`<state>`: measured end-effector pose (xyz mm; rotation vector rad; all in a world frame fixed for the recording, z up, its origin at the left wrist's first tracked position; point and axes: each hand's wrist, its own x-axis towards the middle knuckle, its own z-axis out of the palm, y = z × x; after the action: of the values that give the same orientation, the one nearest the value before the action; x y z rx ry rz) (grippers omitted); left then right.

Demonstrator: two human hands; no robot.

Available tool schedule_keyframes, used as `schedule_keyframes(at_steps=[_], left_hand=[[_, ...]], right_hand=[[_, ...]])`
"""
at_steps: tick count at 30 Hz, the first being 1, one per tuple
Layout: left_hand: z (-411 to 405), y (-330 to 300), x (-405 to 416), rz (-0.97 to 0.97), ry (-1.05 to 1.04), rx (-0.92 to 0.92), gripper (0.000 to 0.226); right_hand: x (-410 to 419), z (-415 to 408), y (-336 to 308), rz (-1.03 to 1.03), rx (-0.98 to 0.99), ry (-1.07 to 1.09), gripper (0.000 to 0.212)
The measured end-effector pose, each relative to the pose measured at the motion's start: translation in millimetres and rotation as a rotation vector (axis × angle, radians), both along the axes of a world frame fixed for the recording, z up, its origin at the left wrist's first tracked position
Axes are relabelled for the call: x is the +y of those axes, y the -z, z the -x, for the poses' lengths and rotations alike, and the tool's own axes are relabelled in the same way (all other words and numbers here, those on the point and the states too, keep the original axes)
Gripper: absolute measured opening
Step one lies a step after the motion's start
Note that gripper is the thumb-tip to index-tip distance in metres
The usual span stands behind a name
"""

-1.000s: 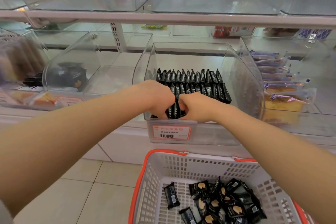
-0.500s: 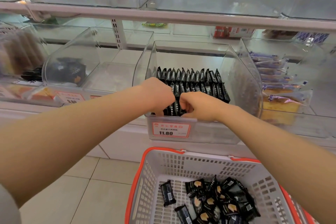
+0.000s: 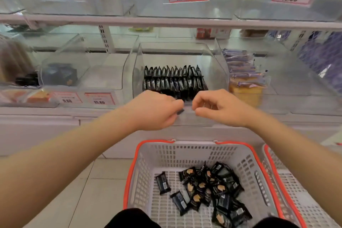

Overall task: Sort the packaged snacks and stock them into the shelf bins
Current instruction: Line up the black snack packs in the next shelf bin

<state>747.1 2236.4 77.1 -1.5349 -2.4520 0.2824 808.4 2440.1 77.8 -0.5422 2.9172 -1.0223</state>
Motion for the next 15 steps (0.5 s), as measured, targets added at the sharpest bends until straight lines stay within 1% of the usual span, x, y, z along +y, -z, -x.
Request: schedule_keyframes(at_steps=[2,5,8,12,15], left_hand=[[-21.9,24.0,13.3,0.120,0.054,-0.065,0.027],[-44.2,66.0,44.7,0.307,0.032,-0.206,0.026],[-57.8,115.6,73.2,0.381,0.000,-0.339,0.027],[-68.2,186.8,99.6,0.462,-0.098,-0.531,0.025],[-73.9,238.1,108.9,0.558,-0.182,-0.691,0.023]], right_hand=[[12.4,-25.9,22.7,-0.026,-0.081,0.033,0.002],[33.2,-51.5,71.6,-0.049,-0.240,0.103,0.005],[57.6,-69.7,131.9,-0.085,-0.371,0.175,0.006],[92.8,-96.4,214.1,-0.109,-0.532,0.249,0.009],[112.8,-115.5,275.4,-0.198,-0.662,0.294,0.019]])
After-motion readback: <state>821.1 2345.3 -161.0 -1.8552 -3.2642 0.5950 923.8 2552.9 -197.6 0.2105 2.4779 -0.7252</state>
